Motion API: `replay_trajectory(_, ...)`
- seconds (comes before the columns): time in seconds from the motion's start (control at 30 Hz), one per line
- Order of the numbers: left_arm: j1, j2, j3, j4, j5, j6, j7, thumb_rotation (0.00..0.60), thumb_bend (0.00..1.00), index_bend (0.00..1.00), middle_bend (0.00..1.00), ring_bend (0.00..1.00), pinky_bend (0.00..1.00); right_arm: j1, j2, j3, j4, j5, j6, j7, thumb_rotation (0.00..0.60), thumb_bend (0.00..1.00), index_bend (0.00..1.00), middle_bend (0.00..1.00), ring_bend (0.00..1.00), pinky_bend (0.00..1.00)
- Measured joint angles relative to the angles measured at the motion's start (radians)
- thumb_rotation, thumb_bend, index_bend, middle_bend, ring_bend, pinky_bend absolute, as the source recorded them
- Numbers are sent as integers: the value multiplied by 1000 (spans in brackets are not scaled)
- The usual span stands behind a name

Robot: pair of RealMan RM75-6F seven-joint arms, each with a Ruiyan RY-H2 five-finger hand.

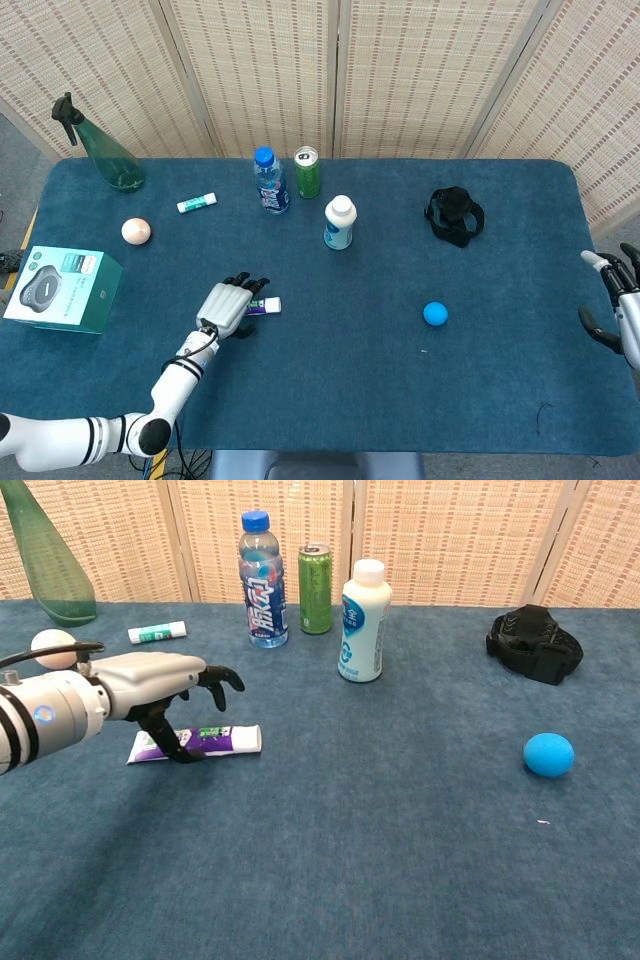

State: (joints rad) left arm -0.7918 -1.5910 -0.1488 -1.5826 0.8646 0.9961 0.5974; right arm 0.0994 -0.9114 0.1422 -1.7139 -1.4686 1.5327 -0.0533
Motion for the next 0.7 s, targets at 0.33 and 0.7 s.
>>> replay_trajectory(0.33,-22,-62,-4,115,3,-18,-26,600,227,0,96,33,185,-8,6,-2,-11,3,6,-4,600,223,216,264,88,163)
replay_trajectory(0.7,-25,-74,24,198,6,-30,0,600,227,0,91,31,185,-11,13,-3,-25,-2,11,-10,600,222,215,264,88,163)
